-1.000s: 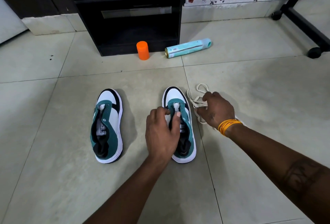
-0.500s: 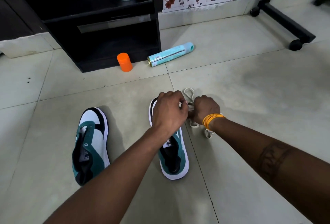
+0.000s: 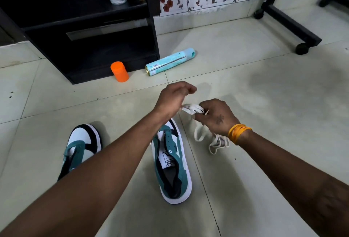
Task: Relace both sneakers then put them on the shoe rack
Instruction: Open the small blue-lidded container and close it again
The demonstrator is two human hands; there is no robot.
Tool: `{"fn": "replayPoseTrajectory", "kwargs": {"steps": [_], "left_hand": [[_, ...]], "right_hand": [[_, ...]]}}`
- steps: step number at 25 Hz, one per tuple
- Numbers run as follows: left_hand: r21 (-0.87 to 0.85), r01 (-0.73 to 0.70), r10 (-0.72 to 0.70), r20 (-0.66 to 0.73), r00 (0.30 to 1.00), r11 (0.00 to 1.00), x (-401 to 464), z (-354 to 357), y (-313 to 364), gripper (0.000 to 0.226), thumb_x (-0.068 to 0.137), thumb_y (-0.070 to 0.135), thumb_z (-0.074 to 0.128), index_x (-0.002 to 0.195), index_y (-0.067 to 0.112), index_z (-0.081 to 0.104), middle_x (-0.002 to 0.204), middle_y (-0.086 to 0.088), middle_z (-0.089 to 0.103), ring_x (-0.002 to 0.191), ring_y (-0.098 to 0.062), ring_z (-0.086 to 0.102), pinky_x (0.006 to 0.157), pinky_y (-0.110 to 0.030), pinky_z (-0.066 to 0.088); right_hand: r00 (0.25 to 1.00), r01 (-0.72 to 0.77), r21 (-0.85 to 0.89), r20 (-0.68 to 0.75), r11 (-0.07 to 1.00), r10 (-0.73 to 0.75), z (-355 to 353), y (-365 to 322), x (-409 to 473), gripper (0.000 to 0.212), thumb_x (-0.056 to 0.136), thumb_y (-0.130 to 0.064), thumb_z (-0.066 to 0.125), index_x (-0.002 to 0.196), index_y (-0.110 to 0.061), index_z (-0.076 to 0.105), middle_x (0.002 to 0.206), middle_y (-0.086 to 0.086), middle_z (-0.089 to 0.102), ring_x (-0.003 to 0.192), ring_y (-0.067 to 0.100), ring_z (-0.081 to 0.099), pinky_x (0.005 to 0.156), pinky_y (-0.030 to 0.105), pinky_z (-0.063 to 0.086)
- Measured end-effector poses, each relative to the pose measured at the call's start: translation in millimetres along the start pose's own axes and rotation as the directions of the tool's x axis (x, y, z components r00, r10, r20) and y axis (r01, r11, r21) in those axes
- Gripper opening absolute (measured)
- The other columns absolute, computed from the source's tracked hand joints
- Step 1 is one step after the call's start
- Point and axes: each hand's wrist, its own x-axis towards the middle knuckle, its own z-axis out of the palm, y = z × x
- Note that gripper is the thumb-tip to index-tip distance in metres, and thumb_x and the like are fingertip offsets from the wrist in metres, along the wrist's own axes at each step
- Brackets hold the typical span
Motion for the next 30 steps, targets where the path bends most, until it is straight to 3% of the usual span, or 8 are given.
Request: {"fn": "replayPoseTrajectory", "kwargs": {"steps": [4,7,12,16,19,22,24,30], "left_hand": [[-0.447,0.175,-0.099,0.190,0.977,0.877,-11,19,14,0.046,0.100,0.037,0.046,0.107,0.004,0.077,0.111,-0.018,0.077,0.100,-0.029,0.072,0.099,-0.045,0.054],[-0.657,0.347,-0.214,0.278,0.937,0.669,-41,44,28,0.058,0.099,0.060,0.054,0.106,0.006,0.074,0.100,-0.019,0.076,0.086,-0.030,0.075,0.084,-0.042,0.061],[-0.808,0.254,-0.343,0.068,0.937,0.532,-73,88,34,0.016,0.095,0.026,0.074,0.086,0.013,0.068,0.074,-0.009,0.067,0.066,-0.023,0.067,0.061,-0.028,0.057],[-0.834,0.141,-0.442,-0.132,0.887,0.534,-67,89,26,0.020,0.098,-0.005,0.055,0.093,0.010,0.068,0.072,-0.010,0.066,0.062,-0.024,0.063,0.061,-0.030,0.055],[-0.879,0.046,-0.465,-0.206,0.861,0.475,-59,75,29,0.021,0.104,-0.005,0.046,0.101,0.007,0.063,0.068,-0.007,0.056,0.047,-0.015,0.054,0.049,-0.026,0.052],[-0.858,-0.009,-0.475,-0.292,0.830,0.513,-54,66,35,0.016,0.107,0.019,0.057,0.096,0.010,0.064,0.064,-0.001,0.046,0.043,-0.010,0.037,0.042,-0.021,0.037],[-0.838,0.009,-0.476,-0.301,0.826,0.546,-55,66,41,0.039,0.103,0.047,0.059,0.085,0.013,0.060,0.058,0.004,0.040,0.043,-0.010,0.031,0.041,-0.022,0.030],[-0.804,0.101,-0.485,-0.248,0.839,0.586,-70,81,41,0.042,0.103,0.036,0.050,0.068,0.014,0.051,0.052,0.003,0.030,0.041,-0.013,0.023,0.042,-0.020,0.022]], "right_hand": [[0.996,0.002,0.522,-0.081,0.853,0.047,-40,-27,-29,0.015,0.090,-0.014,0.077,0.076,-0.009,0.073,0.057,-0.007,0.063,0.052,0.007,0.054,0.056,0.022,0.044],[0.983,0.000,0.590,-0.149,0.807,0.108,-43,-27,-42,0.008,0.087,-0.016,0.081,0.080,-0.013,0.077,0.065,-0.001,0.071,0.059,0.010,0.061,0.059,0.032,0.050],[0.928,-0.003,0.220,-0.362,0.975,0.085,-16,-20,-65,0.011,0.080,-0.016,0.075,0.083,-0.020,0.065,0.069,-0.005,0.066,0.067,0.015,0.063,0.065,0.036,0.052],[0.949,0.070,0.381,-0.311,0.922,0.057,-12,-28,-91,0.028,0.080,-0.008,0.078,0.101,-0.026,0.073,0.088,-0.013,0.072,0.080,0.006,0.069,0.074,0.027,0.057],[0.835,-0.002,0.446,-0.492,0.895,0.247,-6,-35,-118,0.018,0.084,-0.023,0.082,0.093,-0.023,0.067,0.091,-0.009,0.070,0.079,0.009,0.067,0.068,0.022,0.054],[0.815,-0.321,0.849,0.022,0.420,0.580,5,-46,-134,0.040,0.095,-0.042,0.070,0.092,-0.002,0.068,0.082,0.013,0.073,0.069,0.025,0.066,0.060,0.034,0.053],[0.806,-0.472,0.865,0.345,0.169,0.482,9,-54,-139,0.045,0.102,-0.046,0.057,0.104,-0.005,0.074,0.092,0.015,0.076,0.078,0.025,0.069,0.067,0.038,0.057],[0.852,-0.258,0.966,0.216,0.023,0.477,6,-54,-116,0.021,0.106,-0.011,0.050,0.110,-0.005,0.069,0.095,0.010,0.074,0.079,0.021,0.072,0.069,0.033,0.062]]}}
